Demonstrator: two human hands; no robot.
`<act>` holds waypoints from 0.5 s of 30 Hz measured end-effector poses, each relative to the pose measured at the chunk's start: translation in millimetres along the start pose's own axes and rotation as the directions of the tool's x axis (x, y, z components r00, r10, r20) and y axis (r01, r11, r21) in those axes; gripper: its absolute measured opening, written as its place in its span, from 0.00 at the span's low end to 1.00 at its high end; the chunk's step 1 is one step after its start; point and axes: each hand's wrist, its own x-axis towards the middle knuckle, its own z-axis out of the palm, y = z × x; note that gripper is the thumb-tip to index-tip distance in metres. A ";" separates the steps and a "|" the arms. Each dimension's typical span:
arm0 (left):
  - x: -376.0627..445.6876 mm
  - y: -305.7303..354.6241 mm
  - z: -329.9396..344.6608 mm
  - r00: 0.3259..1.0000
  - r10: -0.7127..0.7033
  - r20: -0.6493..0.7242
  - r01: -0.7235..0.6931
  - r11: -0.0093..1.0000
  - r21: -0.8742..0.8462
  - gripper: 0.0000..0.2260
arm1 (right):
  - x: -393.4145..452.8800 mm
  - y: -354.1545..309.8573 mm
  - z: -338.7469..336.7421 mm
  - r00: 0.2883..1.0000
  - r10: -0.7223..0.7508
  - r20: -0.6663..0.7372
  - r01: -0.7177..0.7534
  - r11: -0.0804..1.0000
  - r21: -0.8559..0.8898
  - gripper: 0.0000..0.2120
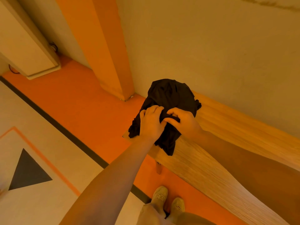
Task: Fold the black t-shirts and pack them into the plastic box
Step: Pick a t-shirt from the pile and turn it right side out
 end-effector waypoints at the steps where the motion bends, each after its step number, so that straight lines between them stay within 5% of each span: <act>1: 2.5 1.6 -0.3 0.999 -0.036 -0.014 0.036 0.998 -0.045 0.14 | -1.0 0.2 -0.9 1.000 0.011 0.018 -0.011 1.000 0.017 0.14; 10: 4.3 -23.3 -11.4 0.994 -0.054 -0.097 0.048 0.997 -0.064 0.11 | -10.9 21.7 -23.4 0.998 -0.063 -0.013 0.062 0.994 -0.091 0.11; 15: -2.5 -22.4 -11.1 0.992 0.096 -0.087 -0.095 0.995 0.023 0.17 | -8.2 12.3 -22.4 0.993 -0.110 -0.037 0.109 0.993 -0.047 0.11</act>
